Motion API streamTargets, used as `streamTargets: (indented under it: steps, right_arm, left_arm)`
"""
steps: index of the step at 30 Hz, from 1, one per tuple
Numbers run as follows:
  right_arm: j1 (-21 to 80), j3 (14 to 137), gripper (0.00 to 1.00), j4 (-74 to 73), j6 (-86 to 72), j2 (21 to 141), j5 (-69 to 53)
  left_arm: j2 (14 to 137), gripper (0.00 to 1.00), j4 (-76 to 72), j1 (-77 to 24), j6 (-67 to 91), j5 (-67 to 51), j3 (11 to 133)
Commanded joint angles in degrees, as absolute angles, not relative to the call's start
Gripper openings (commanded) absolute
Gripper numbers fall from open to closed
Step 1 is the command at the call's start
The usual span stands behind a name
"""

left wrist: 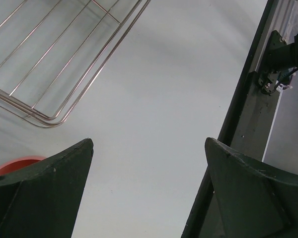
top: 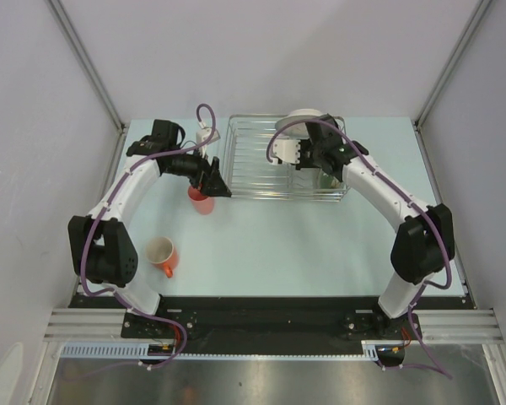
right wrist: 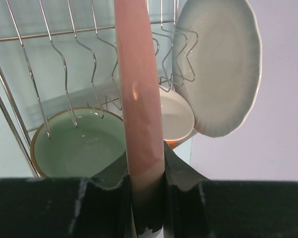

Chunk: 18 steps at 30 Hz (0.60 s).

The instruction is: Load the mixed dishes into the dish rack

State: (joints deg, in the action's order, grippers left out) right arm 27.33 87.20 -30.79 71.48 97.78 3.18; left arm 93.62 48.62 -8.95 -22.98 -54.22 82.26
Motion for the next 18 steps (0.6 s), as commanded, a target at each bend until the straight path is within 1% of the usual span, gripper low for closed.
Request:
streamTargets:
  steps: [1,11,14,16,18]
  right_arm:
    - [26.98,91.49,0.0,-25.4,67.5,100.28,0.53]
    - [27.07,88.33,0.0,-21.63,65.83,102.22,2.02]
    - [26.98,86.4,0.13,-20.05,65.57,101.25,2.72]
    - [26.89,85.26,0.26,-17.94,65.48,100.64,3.25]
    - [26.63,84.03,0.33,-16.01,65.3,100.28,3.78]
  left_arm:
    - [91.67,1.0,47.99,-8.97,-24.43,-55.2,82.18]
    - [91.49,1.0,48.43,-8.97,-25.31,-55.02,82.0]
    - [91.58,1.0,48.25,-8.97,-25.14,-55.11,82.09]
    - [91.76,1.0,48.25,-9.05,-25.14,-55.28,82.18]
    - [91.76,1.0,48.25,-9.05,-25.05,-55.46,82.44]
